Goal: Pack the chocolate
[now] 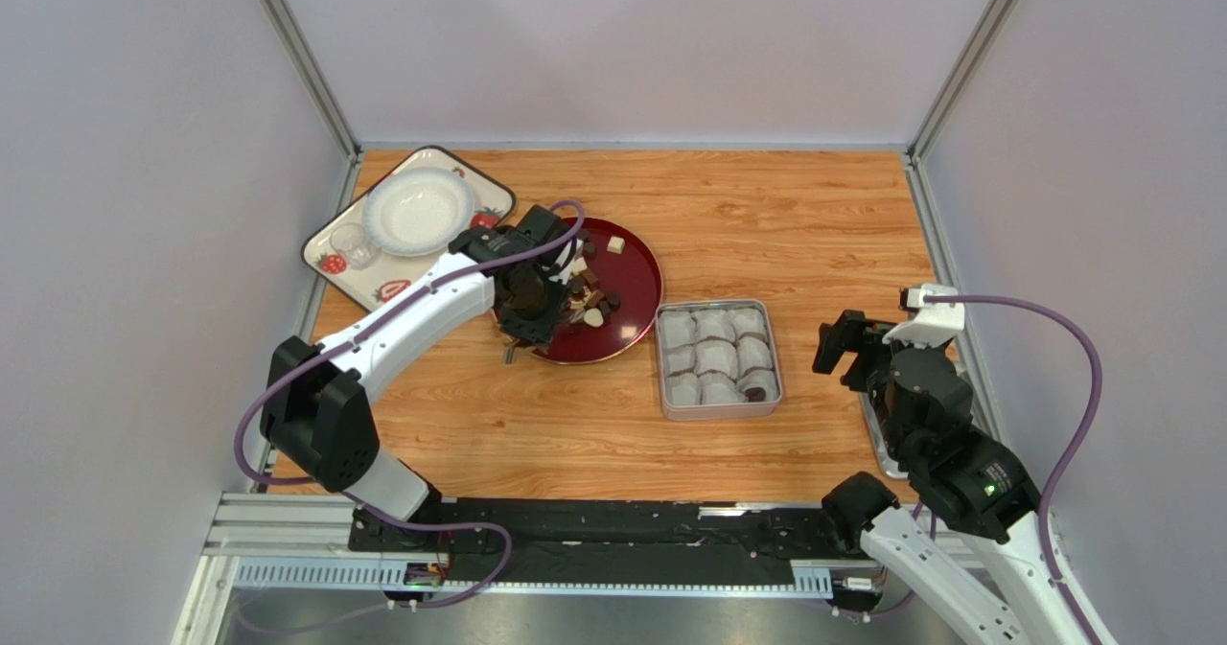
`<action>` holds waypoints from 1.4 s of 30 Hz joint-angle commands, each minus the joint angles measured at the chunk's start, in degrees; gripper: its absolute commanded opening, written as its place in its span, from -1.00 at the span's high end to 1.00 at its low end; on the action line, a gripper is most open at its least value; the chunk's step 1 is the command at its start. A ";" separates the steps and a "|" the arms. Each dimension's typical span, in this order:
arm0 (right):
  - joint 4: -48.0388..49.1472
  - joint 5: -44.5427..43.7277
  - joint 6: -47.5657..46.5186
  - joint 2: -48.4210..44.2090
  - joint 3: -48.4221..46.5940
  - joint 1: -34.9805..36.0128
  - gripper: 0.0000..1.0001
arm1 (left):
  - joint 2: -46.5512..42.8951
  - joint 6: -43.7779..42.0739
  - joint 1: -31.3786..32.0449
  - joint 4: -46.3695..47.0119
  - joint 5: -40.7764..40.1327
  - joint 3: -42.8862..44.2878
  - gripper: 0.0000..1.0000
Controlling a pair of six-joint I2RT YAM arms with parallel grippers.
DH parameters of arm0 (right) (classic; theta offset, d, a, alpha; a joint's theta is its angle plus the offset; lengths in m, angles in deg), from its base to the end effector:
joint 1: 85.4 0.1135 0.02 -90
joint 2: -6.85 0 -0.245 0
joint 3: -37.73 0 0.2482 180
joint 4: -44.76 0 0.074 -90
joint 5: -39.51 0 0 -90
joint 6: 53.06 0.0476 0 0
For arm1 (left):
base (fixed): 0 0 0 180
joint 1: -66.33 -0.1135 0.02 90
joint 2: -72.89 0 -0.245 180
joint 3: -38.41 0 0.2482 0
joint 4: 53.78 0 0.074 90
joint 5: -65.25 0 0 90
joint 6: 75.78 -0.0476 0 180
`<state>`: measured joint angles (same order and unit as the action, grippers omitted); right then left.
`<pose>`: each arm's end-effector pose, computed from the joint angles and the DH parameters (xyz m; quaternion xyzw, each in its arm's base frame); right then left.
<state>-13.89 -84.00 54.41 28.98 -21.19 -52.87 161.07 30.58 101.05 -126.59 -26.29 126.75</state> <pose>0.0962 0.0302 0.3121 0.0562 0.8075 0.0103 0.5871 0.2446 -0.1679 0.2430 0.1557 0.9761 -0.0530 0.1418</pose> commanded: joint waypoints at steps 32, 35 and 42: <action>2.65 -0.50 -0.69 -1.21 -0.16 -0.10 -0.67 | 13.24 0.52 25.92 1.17 7.61 30.32 0.36; 2.74 -0.41 -0.78 -1.04 -0.25 -0.10 -0.68 | 15.44 -0.19 26.19 1.61 7.34 31.82 0.34; 2.74 -0.50 -0.78 -1.30 -0.16 -0.10 -0.68 | 18.86 -0.71 26.28 2.84 8.13 32.53 0.28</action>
<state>-13.11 -84.03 54.41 28.37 -21.19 -52.87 179.10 31.17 127.22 -126.05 -18.20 156.80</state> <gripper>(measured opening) 0.839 0.382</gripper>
